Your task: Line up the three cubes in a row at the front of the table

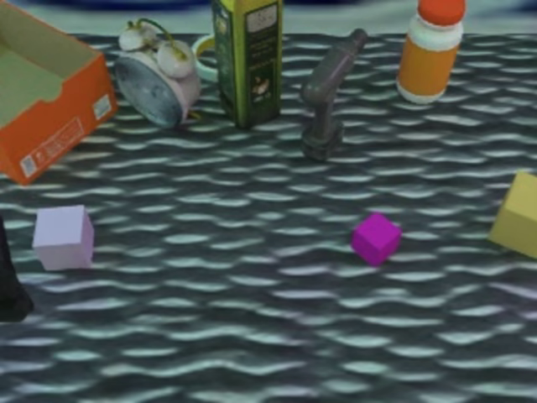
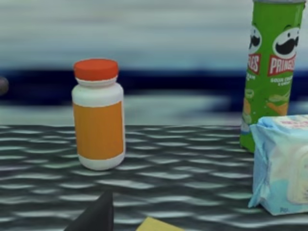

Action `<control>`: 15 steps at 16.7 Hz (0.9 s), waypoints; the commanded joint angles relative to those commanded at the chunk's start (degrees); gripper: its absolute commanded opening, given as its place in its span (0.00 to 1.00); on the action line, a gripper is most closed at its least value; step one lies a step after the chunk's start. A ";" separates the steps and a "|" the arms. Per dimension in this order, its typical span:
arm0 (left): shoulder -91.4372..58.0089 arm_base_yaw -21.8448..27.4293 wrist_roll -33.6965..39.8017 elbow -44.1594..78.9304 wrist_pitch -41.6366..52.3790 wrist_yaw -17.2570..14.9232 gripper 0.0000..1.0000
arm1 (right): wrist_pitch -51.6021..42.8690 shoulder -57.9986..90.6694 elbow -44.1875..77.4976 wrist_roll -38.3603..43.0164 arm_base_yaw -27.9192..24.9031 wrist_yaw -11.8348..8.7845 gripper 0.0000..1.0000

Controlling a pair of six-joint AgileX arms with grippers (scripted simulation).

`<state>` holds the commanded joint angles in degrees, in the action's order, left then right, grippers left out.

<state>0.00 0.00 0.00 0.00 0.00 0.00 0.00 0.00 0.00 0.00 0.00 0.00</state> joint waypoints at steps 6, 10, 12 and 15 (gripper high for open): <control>0.00 0.00 0.00 0.00 0.00 0.00 1.00 | -3.94 5.79 5.83 -0.64 -1.95 -0.11 1.00; 0.00 0.00 0.00 0.00 0.00 0.00 1.00 | -13.26 21.33 20.00 -2.26 -6.05 -0.02 1.00; 0.00 0.00 0.00 0.00 0.00 0.00 1.00 | -19.29 32.63 28.87 -3.34 -8.59 0.09 1.00; 0.00 0.00 0.00 0.00 0.00 0.00 1.00 | -29.27 51.84 43.06 -5.15 -12.79 0.23 1.00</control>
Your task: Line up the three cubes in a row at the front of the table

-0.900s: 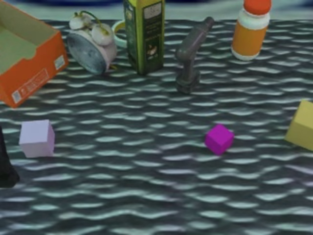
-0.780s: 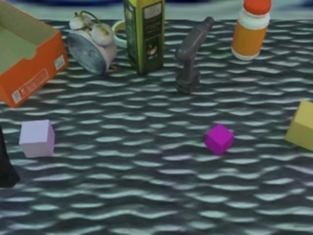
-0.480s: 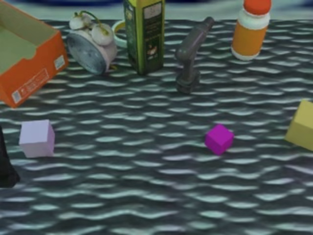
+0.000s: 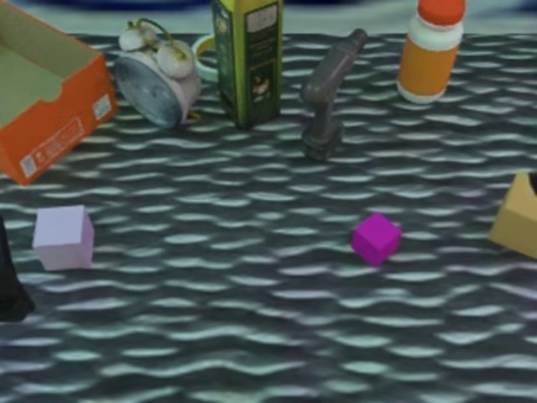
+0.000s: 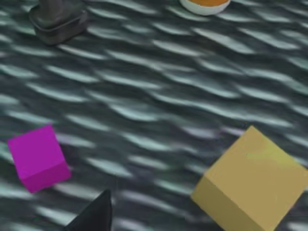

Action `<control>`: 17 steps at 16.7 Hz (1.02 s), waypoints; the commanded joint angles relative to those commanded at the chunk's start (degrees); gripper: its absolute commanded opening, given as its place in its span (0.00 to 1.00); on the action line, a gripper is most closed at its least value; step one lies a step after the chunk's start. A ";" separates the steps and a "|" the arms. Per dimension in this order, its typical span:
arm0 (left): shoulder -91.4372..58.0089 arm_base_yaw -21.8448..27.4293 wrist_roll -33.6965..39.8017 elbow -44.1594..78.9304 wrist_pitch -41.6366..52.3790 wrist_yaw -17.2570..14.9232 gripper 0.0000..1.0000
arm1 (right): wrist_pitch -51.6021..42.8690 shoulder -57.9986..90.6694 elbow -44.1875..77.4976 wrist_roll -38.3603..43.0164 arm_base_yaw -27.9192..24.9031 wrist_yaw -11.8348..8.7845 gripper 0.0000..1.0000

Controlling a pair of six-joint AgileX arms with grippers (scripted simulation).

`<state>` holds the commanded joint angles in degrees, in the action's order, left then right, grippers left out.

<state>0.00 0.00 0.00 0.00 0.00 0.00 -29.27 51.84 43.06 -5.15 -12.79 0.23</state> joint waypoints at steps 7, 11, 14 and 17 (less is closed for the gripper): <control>0.00 0.00 0.00 0.00 0.00 0.00 1.00 | -22.33 42.20 31.48 -4.02 -9.73 0.00 1.00; 0.00 0.00 0.00 0.00 0.00 0.00 1.00 | -31.63 58.77 45.72 -5.74 -14.05 -0.09 1.00; 0.00 0.00 0.00 0.00 0.00 0.00 1.00 | -36.02 67.17 53.29 -6.61 -16.17 -0.09 1.00; 0.00 0.00 0.00 0.00 0.00 0.00 1.00 | -37.84 70.59 56.48 -6.99 -17.10 -0.09 1.00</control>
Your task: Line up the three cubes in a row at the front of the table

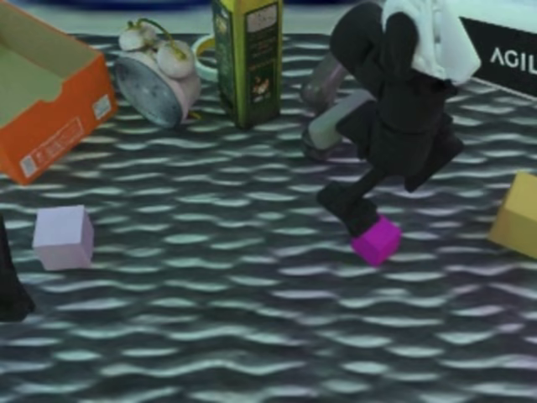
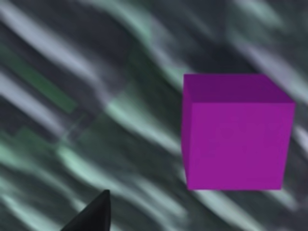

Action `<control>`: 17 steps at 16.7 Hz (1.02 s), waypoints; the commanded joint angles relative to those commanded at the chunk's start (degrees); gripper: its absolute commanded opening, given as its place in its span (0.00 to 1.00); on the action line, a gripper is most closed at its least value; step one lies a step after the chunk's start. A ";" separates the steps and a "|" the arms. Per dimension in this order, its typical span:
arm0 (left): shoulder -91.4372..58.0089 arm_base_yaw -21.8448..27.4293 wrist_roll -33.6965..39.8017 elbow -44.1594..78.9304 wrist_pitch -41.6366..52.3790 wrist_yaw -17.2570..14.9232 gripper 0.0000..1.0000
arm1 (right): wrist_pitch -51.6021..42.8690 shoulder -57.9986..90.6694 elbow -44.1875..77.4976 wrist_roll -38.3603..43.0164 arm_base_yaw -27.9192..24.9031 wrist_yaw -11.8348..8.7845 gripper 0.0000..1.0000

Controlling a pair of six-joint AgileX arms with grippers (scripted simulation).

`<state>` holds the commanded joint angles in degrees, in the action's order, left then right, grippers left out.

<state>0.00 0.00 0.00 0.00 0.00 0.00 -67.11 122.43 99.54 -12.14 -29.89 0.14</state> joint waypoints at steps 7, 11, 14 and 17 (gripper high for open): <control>0.00 0.00 0.00 0.00 0.00 0.00 1.00 | 1.08 0.22 -0.89 -0.03 0.20 0.00 1.00; 0.00 0.00 0.00 0.00 0.00 0.00 1.00 | 9.00 3.00 -5.84 0.03 0.04 0.03 1.00; 0.00 0.00 0.00 0.00 0.00 0.00 1.00 | 15.60 5.42 -9.86 0.14 -0.05 0.05 1.00; 0.00 0.00 0.00 0.00 0.00 0.00 1.00 | 17.45 6.31 -11.14 0.18 -0.09 0.06 1.00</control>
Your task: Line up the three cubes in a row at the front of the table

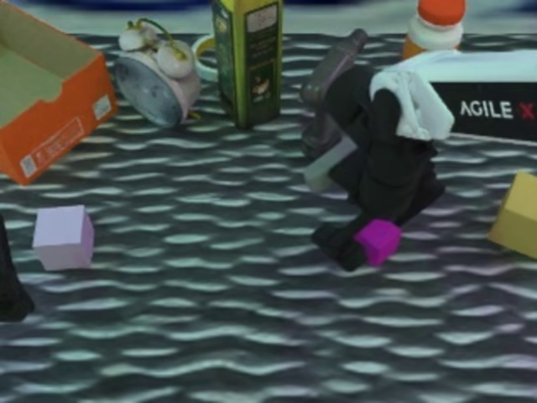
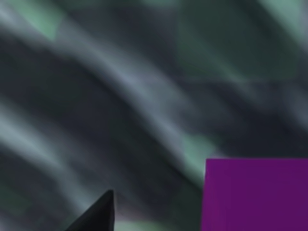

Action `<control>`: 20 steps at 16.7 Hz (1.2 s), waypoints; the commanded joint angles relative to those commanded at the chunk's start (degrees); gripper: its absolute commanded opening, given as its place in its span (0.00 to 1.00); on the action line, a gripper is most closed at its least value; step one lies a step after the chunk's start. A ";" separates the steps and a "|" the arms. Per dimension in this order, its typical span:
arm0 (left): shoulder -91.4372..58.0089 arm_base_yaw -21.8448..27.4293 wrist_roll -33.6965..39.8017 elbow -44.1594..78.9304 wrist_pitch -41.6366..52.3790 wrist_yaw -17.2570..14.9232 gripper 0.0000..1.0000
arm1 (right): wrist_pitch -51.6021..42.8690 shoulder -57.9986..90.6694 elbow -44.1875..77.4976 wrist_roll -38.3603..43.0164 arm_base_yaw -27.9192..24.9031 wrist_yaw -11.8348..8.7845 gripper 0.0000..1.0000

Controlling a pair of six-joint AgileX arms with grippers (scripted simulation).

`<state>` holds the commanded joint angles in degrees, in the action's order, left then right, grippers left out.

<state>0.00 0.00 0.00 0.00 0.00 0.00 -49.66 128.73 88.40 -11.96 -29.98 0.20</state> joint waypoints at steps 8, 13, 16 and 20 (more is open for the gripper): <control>0.00 0.00 0.00 0.00 0.00 0.00 1.00 | 0.00 0.00 0.00 0.00 0.00 0.00 0.62; 0.00 0.00 0.00 0.00 0.00 0.00 1.00 | 0.00 0.00 0.00 0.00 0.00 0.00 0.25; 0.00 0.00 0.00 0.00 0.00 0.00 1.00 | 0.00 0.00 0.00 0.00 0.00 0.00 0.02; 0.00 0.00 0.00 0.00 0.00 0.00 1.00 | 0.00 0.00 0.00 0.00 0.00 0.00 0.00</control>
<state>0.00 0.00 0.00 0.00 0.00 0.00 -49.66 128.73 88.40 -11.96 -29.98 0.20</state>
